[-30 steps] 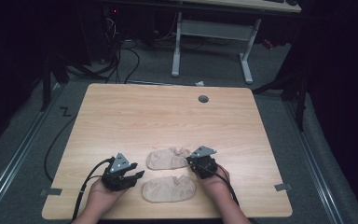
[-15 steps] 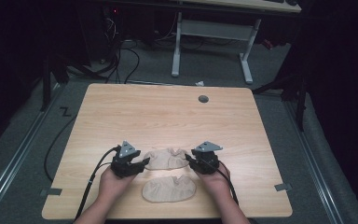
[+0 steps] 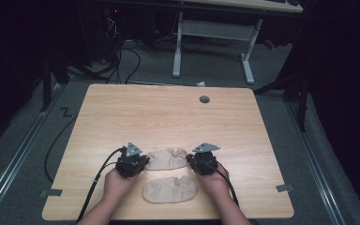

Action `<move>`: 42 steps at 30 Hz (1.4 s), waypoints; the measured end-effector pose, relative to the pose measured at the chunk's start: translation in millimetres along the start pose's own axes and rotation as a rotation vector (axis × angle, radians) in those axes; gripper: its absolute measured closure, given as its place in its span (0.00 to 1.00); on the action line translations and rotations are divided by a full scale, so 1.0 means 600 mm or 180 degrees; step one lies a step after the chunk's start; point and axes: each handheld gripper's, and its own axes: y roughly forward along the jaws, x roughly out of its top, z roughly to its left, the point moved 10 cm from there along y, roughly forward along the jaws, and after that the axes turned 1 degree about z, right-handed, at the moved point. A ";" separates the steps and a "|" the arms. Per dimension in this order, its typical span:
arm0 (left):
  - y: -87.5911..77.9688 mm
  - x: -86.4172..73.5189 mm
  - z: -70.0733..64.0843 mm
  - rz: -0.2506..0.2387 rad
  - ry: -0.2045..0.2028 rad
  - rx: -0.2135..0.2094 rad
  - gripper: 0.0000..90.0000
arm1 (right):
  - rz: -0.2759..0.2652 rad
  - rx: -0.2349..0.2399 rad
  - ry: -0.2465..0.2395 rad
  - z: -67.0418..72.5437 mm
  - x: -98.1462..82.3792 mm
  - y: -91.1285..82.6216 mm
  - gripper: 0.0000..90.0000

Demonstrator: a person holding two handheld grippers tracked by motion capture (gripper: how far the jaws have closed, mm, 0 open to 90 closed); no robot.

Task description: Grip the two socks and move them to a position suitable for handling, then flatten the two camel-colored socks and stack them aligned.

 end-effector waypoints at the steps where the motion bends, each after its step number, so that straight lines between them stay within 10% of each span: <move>1: -0.001 0.001 0.000 -0.0011 0.0023 0.0022 0.95 | -0.0009 -0.0013 -0.0025 0.001 0.001 -0.002 0.94; 9: -0.031 0.031 -0.018 -0.0350 0.0046 -0.0096 0.97 | -0.0295 -0.0060 -0.0153 0.016 0.020 -0.044 0.94; 42: -0.103 0.016 -0.073 -0.0375 0.0305 -0.0263 0.97 | -0.0533 -0.0107 -0.0346 0.041 -0.011 -0.135 0.94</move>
